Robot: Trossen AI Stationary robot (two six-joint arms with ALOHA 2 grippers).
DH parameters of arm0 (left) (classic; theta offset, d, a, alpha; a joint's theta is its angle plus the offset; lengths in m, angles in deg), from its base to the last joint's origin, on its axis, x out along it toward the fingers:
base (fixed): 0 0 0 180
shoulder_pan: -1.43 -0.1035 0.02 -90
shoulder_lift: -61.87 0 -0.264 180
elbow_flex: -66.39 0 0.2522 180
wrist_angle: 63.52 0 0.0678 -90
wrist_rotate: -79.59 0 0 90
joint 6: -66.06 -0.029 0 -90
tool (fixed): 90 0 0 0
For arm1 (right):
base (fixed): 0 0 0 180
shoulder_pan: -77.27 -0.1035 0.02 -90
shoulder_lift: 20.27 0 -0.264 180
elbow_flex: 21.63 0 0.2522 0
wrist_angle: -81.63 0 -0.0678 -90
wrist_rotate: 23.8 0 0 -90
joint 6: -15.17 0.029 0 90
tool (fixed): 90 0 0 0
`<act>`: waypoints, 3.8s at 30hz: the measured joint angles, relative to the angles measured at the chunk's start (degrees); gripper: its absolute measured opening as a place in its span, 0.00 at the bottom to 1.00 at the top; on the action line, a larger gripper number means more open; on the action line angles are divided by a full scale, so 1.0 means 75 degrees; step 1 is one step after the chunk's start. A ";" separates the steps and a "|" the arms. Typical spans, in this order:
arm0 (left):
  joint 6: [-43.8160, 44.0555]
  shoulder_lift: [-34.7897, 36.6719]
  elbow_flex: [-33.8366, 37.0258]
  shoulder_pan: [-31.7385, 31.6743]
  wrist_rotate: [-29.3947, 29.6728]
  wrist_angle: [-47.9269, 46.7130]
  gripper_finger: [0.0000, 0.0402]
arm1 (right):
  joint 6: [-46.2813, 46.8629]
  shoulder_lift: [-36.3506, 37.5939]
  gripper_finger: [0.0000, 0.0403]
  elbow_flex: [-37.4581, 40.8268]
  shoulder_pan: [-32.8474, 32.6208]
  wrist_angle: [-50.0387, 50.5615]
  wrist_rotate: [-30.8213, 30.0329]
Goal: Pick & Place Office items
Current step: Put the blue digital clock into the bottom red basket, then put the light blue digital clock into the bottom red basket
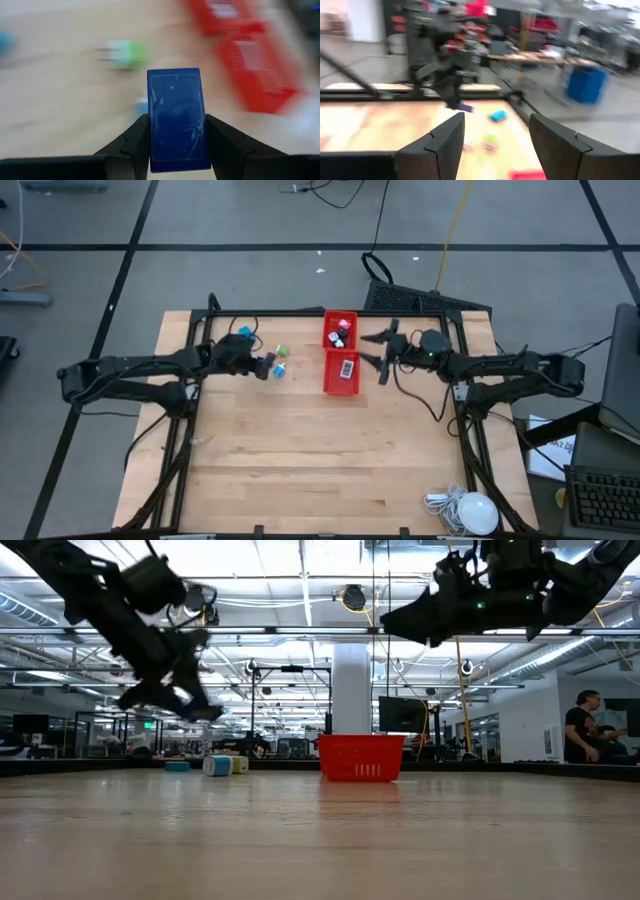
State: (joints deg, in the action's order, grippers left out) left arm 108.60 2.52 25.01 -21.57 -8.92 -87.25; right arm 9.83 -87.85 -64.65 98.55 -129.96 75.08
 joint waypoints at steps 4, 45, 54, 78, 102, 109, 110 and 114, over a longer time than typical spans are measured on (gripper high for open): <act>0.0293 -0.0063 -0.0003 0.0680 -0.0942 0.1514 0.38 | -0.0953 -0.0811 0.52 -0.0003 -0.0579 -0.1079 0.0252; 0.1086 -0.2636 -0.1015 0.2815 -0.2503 0.5890 0.41 | -0.3155 -0.3830 0.17 -0.2152 -0.2349 -0.1901 0.1724; 0.0267 -0.2630 -0.1011 0.2748 -0.2368 0.5863 0.48 | -0.3314 -0.3826 0.13 -0.2208 -0.2332 -0.1678 0.1629; -0.3995 0.0361 -0.1017 0.0541 -0.1285 0.2946 0.82 | -0.1764 -0.2307 0.13 -0.2285 -0.0569 0.3792 -0.1006; -0.2908 0.0415 -0.1017 0.0533 -0.0782 0.4079 0.79 | -0.1571 -0.3105 0.33 -0.2282 -0.1102 0.3848 -0.0981; -0.2994 0.0413 -0.1017 0.0536 -0.0782 0.3931 0.80 | -0.1522 -0.3081 0.37 -0.2282 -0.1102 0.3509 -0.1008; -0.3014 0.0412 -0.1017 0.0536 -0.0782 0.3885 0.80 | -0.1431 -0.3012 0.37 -0.2281 -0.1102 0.3535 -0.1005; -0.3007 0.0413 -0.1017 0.0527 -0.0759 0.3672 0.77 | -0.1076 -0.2572 0.37 -0.2282 -0.1102 0.3623 -0.0988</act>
State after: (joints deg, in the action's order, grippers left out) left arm 86.05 5.62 17.38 -17.62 -14.61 -59.71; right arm 1.76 -107.14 -81.76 90.29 -102.79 67.67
